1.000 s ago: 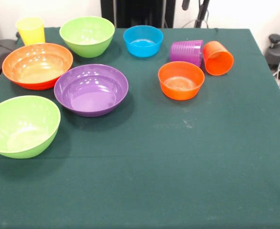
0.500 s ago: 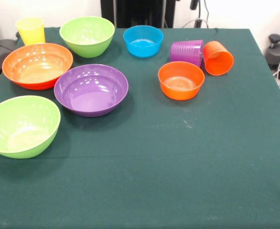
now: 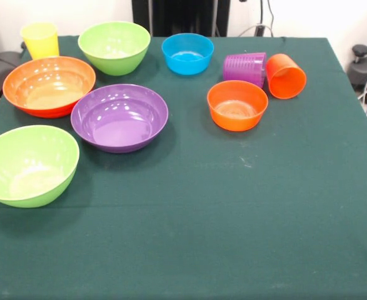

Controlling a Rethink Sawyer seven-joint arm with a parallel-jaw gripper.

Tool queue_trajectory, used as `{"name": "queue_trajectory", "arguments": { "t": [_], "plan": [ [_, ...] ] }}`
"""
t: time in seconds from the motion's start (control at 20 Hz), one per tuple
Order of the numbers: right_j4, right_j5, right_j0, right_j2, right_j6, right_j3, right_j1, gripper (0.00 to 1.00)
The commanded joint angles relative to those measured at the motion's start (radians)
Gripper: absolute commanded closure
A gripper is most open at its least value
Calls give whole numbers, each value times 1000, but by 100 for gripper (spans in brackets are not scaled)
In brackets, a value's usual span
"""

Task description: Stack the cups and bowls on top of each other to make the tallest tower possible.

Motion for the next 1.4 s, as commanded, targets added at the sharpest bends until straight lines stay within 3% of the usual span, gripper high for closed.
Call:
{"name": "queue_trajectory", "arguments": {
  "t": [0.05,1.4],
  "plan": [
    [-41,-64,-15,-2,190,88,14,0],
    [-138,-127,-74,-91,202,52,120,0]
  ]
}}
